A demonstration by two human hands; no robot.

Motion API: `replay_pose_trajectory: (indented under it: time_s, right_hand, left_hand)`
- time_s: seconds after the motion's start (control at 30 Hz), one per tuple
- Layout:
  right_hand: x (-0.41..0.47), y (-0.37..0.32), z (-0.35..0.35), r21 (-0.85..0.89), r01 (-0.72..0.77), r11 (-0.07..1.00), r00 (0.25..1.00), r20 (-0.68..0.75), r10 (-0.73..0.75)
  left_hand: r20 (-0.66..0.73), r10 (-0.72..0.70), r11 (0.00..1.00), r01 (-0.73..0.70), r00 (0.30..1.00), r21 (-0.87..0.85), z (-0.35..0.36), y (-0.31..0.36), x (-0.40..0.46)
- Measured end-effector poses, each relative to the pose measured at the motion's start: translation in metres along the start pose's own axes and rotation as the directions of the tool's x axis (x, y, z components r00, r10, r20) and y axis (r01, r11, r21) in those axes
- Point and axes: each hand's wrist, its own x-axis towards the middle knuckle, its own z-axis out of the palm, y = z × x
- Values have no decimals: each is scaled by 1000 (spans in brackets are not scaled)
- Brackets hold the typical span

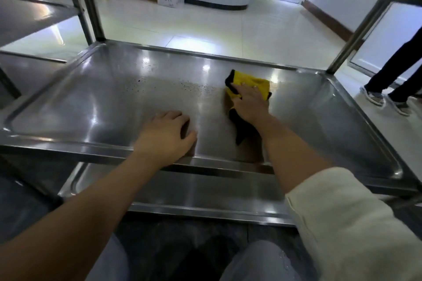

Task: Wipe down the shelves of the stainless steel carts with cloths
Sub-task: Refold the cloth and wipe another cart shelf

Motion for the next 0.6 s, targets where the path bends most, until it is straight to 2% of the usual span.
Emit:
replay_pose_trajectory:
  time_s: [0.2, 0.37, 0.43, 0.53, 0.6]
  right_hand:
    - [-6, -38, 20, 118, 296, 948, 948, 87, -307]
    - [-52, 3, 14, 128, 395, 910, 911, 74, -406]
    - [-54, 23, 6, 104, 342, 934, 939, 12, -345]
    - [-43, 32, -1, 74, 144, 987, 987, -87, -138]
    - [-35, 19, 2, 33, 26, 999, 995, -97, -23]
  left_hand:
    - [-102, -28, 999, 25, 994, -27, -2, -2, 3]
    - [-113, -110, 994, 112, 987, 11, -4, 0, -1]
    - [-103, -121, 992, 125, 987, 35, -3, 1, -2]
    - [-111, -128, 988, 137, 985, 70, -2, 3, -4]
    - [-123, -131, 986, 142, 984, 86, -2, 4, -4]
